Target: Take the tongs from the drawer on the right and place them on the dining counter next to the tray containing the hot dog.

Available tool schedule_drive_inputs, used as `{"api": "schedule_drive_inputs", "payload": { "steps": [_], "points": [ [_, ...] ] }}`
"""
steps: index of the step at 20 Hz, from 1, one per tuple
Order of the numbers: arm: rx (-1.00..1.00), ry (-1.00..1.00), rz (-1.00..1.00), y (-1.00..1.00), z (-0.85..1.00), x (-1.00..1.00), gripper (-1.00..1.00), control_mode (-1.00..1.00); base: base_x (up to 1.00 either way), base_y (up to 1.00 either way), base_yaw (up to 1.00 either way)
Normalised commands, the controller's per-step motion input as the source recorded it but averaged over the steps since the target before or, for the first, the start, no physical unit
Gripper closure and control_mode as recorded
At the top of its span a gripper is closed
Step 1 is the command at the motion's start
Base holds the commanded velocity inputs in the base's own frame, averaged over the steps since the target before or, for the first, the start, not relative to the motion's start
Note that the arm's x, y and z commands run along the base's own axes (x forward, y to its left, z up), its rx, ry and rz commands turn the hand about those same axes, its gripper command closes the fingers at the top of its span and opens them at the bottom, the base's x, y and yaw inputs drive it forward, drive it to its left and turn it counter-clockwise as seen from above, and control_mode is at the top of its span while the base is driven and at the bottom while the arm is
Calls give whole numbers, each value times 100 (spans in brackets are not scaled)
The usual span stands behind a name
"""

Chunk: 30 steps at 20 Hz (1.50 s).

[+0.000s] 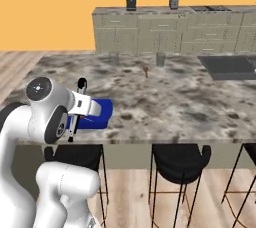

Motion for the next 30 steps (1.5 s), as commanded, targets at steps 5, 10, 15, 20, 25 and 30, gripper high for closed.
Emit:
{"api": "schedule_drive_inputs", "payload": {
  "steps": [5,10,15,20,25,30],
  "points": [
    [0,0,0,0,0,0,100,100,21,-27,28],
    [0,0,0,0,0,0,100,100,38,-30,25],
    [0,0,0,0,0,0,100,100,19,-63,21],
    [0,0,0,0,0,0,100,100,28,-42,8],
    [0,0,0,0,0,0,100,100,39,-3,0],
    [0,0,0,0,0,0,100,100,12,0,0]
  ]
}}
